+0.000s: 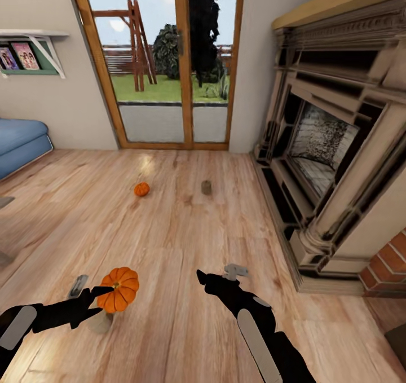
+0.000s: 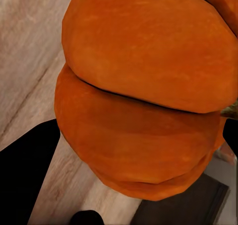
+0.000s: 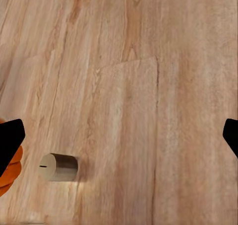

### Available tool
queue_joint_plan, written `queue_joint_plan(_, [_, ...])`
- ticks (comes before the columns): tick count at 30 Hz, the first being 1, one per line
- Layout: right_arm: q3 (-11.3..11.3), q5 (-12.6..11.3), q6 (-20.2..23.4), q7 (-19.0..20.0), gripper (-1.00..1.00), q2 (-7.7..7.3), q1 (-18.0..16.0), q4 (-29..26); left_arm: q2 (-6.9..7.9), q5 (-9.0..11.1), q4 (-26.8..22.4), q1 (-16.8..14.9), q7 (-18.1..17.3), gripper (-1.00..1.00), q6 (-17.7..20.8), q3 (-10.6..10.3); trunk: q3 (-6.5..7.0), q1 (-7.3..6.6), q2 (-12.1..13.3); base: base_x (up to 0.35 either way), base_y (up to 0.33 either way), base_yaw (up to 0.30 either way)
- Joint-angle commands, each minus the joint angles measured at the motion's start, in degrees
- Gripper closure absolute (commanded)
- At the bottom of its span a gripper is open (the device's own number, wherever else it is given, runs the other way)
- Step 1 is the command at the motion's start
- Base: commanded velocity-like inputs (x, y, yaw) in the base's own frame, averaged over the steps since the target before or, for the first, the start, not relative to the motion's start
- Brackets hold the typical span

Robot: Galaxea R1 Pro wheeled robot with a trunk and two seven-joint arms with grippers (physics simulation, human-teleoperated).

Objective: Place each of the two pumpkins and all three candles from the living room inside a cabinet in the living room (use any cabinet), then make sure every cabinet is closed, and position the cauldron so it is next to a table in the living room.

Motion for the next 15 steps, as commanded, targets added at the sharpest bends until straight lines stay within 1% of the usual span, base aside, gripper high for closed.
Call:
queue_joint_plan(1, [0.99, 0.05, -0.05, -1.30, -1.00, 0.05, 0.00, -0.03, 0.00, -0.04, -0.02, 0.00, 0.16, 1.00, 0.00, 0.03, -0.06, 0.00, 0.00, 0.284, -0.081, 0.244])
queue_joint_plan(3, [2.02, 0.08, -0.03, -4.14, -1.00, 0.09, 0.00, -0.14, 0.00, -0.04, -0.01, 0.00, 0.16, 1.00, 0.01, 0.04, -0.15, 0.00, 0.00, 0.285, -0.042, 0.214])
queue_joint_plan(4, [2.44, 0.09, -0.03, -5.87, -1.00, 0.10, 0.00, -0.19, 0.00, -0.04, 0.00, 0.00, 0.16, 1.00, -0.01, 0.03, -0.18, 0.00, 0.00, 0.285, -0.021, 0.120])
queue_joint_plan(5, [2.83, 0.10, 0.03, -8.43, -1.00, 0.13, 0.00, -0.24, 0.00, -0.04, -0.02, 0.00, 0.16, 1.00, -0.02, 0.00, -0.19, 0.00, 0.00, 0.286, -0.011, 0.062])
queue_joint_plan(6, [3.01, 0.10, 0.08, -9.95, -1.00, 0.16, 0.00, -0.26, 0.00, -0.04, -0.01, 0.00, 0.16, 1.00, 0.00, -0.01, -0.20, 0.00, 0.00, 0.287, -0.007, 0.039])
queue_joint_plan(7, [3.30, 0.10, 0.20, -11.85, -1.00, 0.31, 0.00, -0.27, 0.00, -0.04, 0.00, 0.00, 0.16, 1.00, 0.00, 0.01, -0.21, 0.00, 0.00, 0.288, -0.004, 0.020])
queue_joint_plan(10, [4.67, 0.48, 0.31, -14.84, -1.00, 1.32, 0.00, -0.28, 0.00, -0.10, 0.00, 0.00, 0.19, 1.00, -0.02, -0.03, -0.21, 0.00, 0.00, 0.288, -0.002, 0.009])
queue_joint_plan(11, [5.25, 1.20, 0.34, -16.04, -1.00, 1.62, 0.00, -0.28, 0.00, -0.14, -0.01, 0.00, 0.21, 1.00, -0.03, -0.06, -0.21, 0.00, 0.00, 0.288, -0.001, 0.003])
queue_joint_plan(13, [6.39, 4.34, 0.39, -19.39, -1.00, 1.77, 0.00, -0.23, 0.00, -0.24, 0.00, 0.00, 0.27, 1.00, -0.03, -0.14, -0.21, 0.00, 0.00, 0.289, -0.007, 0.001])
queue_joint_plan(14, [6.81, 6.31, 0.40, -20.85, -1.00, 1.77, 0.00, -0.17, 0.00, -0.30, 0.00, 0.00, 0.41, 1.00, -0.03, -0.22, -0.21, 0.00, 0.00, 0.290, -0.044, 0.001])
queue_joint_plan(15, [6.98, 7.37, 0.41, -21.42, -1.00, 1.77, 0.00, -0.10, -0.02, -0.33, 0.00, 0.00, 0.56, 1.00, -0.04, -0.25, -0.21, 0.00, 0.00, 0.291, -0.056, 0.000])
